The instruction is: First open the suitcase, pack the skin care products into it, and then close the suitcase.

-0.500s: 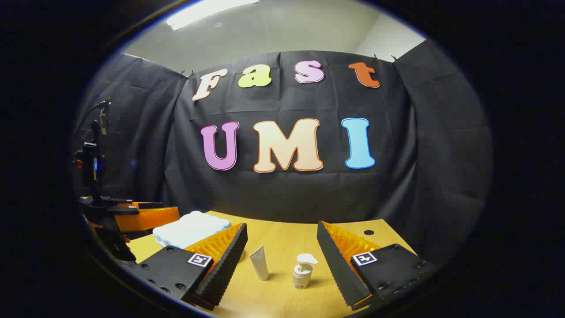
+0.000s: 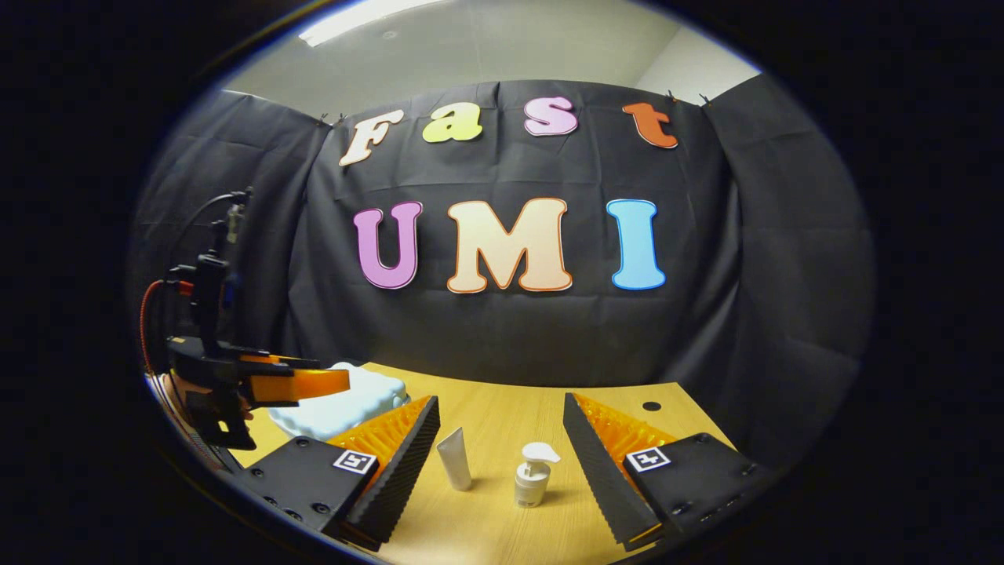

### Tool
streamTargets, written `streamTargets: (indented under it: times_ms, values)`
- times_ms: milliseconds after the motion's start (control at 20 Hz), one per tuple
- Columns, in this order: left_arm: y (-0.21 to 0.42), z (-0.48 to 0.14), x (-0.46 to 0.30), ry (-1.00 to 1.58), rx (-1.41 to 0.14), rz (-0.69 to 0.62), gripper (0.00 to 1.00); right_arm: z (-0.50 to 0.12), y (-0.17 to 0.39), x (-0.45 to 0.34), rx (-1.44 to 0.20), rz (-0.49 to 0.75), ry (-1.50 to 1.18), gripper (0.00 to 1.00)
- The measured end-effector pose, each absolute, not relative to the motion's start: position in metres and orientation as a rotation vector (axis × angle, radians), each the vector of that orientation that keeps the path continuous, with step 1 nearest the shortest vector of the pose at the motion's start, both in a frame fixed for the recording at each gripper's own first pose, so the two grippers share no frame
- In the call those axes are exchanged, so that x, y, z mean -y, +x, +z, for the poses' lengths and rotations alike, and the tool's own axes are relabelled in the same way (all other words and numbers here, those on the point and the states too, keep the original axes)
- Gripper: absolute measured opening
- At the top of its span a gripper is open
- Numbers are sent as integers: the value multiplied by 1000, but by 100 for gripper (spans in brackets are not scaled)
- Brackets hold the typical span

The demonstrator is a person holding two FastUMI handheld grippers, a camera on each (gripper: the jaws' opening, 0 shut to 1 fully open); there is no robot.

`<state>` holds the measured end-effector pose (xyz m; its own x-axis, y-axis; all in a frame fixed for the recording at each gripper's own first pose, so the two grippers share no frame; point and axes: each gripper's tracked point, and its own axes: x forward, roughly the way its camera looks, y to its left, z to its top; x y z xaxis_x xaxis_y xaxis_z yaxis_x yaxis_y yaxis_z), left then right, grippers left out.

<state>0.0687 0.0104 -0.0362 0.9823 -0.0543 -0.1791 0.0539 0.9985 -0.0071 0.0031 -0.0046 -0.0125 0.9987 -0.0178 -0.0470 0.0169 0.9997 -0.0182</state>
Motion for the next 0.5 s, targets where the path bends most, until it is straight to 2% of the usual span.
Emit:
streamTargets:
  times_ms: [200,500]
  values:
    - [117,-63,-12,-47,-284,-75,95,-21,6,9,-77,-36,-26,99]
    - [172,-116,-29,-65,-481,-21,94,-24,15,19,-95,-67,-23,99]
